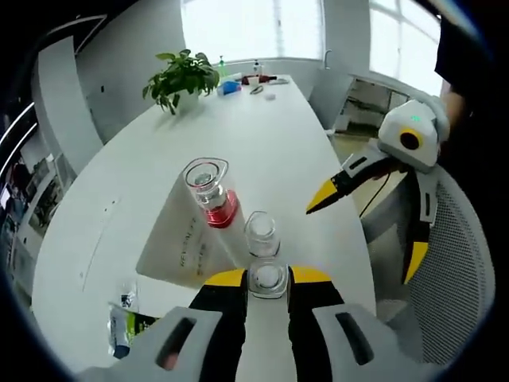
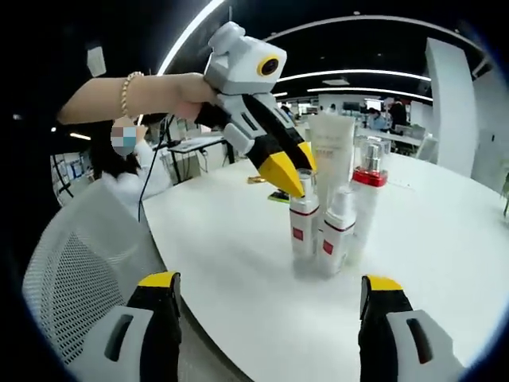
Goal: Arrange the skincare products in the storage area until every visible bottle or jar stands upright without overlapping.
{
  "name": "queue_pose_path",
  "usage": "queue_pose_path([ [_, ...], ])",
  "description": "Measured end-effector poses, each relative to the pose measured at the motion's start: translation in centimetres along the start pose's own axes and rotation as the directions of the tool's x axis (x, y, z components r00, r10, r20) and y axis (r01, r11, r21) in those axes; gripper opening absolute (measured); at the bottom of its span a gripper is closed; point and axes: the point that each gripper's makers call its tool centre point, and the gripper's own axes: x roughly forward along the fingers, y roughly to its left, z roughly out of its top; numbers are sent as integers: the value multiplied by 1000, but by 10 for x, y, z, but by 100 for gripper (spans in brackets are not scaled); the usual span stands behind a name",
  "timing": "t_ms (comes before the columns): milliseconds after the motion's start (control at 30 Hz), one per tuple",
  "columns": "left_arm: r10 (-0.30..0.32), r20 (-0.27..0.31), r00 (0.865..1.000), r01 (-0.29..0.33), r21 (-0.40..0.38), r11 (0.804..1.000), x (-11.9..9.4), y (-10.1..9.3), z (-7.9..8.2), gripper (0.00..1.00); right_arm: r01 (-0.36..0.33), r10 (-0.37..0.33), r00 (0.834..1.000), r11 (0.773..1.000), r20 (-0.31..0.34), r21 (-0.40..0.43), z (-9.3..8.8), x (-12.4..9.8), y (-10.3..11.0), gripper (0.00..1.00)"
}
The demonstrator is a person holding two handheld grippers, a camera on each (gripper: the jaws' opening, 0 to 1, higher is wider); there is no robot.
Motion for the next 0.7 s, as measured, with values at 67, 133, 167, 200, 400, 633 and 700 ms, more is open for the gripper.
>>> queue_pose_path([
  [67,5,1,1000,-5,-1,1000,2,3,1,22,2,-2,1000,1000,-6,-5,-1,0,0,99],
  [133,11,0,1000,-11,-3,1000,4,6,0,22,0,0,1000,1000,-8,1,-2,0,0,99],
  [167,11,-2,1000,-11,-3,1000,4,7,0,22,0,0,1000,1000,-9,3,-2,0,0,99],
  [200,9,-3,1000,-9,-4,1000,5,7,0,22,2,-2,1000,1000,-6,9,-2,0,0,99],
  [400,-1,3,1000,1,-12,1000,10,9,2,22,6,-6,1000,1000,-4,26,-2,0,-2,99],
  [633,-12,-3,1000,12,-4,1000,14,9,4,22,7,-8,1000,999,4,38,-1,0,-3,99],
  [700,-12,-4,1000,12,-3,1000,14,9,4,22,7,-7,1000,999,0,37,-2,1,-3,99],
])
